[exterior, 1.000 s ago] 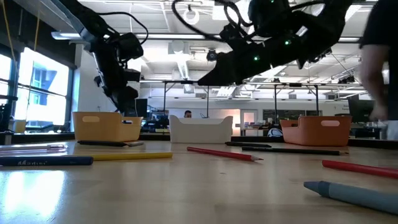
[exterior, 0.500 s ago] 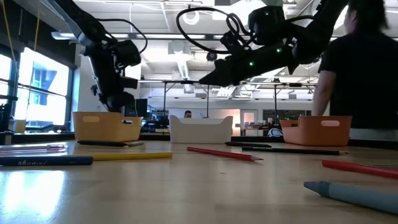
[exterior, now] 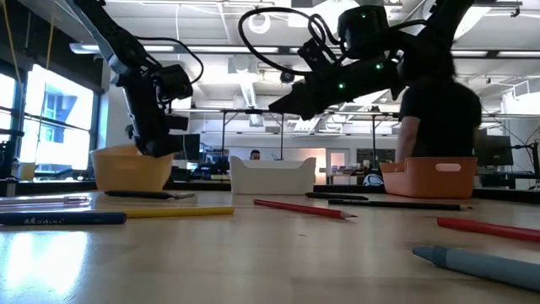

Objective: Sort crayons/erasers/pens/pencils in bins
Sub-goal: Put the blue crayon into the yellow bin, then adjust the yellow bin

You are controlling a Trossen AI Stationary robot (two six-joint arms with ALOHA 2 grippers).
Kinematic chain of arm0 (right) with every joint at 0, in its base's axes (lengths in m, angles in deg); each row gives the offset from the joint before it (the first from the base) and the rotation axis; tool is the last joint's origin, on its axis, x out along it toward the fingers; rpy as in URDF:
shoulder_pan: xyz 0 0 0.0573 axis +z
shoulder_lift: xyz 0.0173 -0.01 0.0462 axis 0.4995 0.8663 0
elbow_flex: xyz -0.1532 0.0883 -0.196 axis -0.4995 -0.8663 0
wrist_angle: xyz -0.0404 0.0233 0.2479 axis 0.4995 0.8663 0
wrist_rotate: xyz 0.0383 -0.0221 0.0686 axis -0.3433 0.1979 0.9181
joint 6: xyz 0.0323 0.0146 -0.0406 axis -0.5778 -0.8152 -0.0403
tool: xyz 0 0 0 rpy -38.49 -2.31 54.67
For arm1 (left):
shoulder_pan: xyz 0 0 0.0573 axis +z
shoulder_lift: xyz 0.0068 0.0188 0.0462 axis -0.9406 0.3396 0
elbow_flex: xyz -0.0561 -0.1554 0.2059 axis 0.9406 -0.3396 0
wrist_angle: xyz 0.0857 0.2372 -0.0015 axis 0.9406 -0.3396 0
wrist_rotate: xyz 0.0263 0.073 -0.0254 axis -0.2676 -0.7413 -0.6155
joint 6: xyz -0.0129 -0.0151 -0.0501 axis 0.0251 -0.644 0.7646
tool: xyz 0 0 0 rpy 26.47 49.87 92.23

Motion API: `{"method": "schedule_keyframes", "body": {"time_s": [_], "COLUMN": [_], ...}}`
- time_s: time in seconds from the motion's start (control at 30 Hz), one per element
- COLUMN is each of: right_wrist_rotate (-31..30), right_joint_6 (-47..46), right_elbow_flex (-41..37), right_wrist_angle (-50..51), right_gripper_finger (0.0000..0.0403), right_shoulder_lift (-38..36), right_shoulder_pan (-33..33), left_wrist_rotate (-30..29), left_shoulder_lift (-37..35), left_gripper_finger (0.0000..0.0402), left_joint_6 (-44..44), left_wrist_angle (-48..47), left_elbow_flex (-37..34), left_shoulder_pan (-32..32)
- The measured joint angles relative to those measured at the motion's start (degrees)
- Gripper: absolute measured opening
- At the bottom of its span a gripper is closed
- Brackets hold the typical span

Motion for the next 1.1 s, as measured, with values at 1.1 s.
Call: {"method": "schedule_keyframes", "body": {"time_s": [1.1], "right_wrist_rotate": [-0.3], "right_joint_6": [-1.9], "right_elbow_flex": [0.0], "right_wrist_angle": [0.4], "right_gripper_finger": [0.0000], "right_shoulder_lift": [0.0], "right_shoulder_pan": [3.7], "left_wrist_rotate": [-8.1], "left_shoulder_lift": [-2.6], "left_gripper_finger": [0.0000], "left_joint_6": [-6.8], "left_wrist_angle": [3.5], "left_elbow_flex": [0.1], "left_shoulder_pan": [4.9]}}
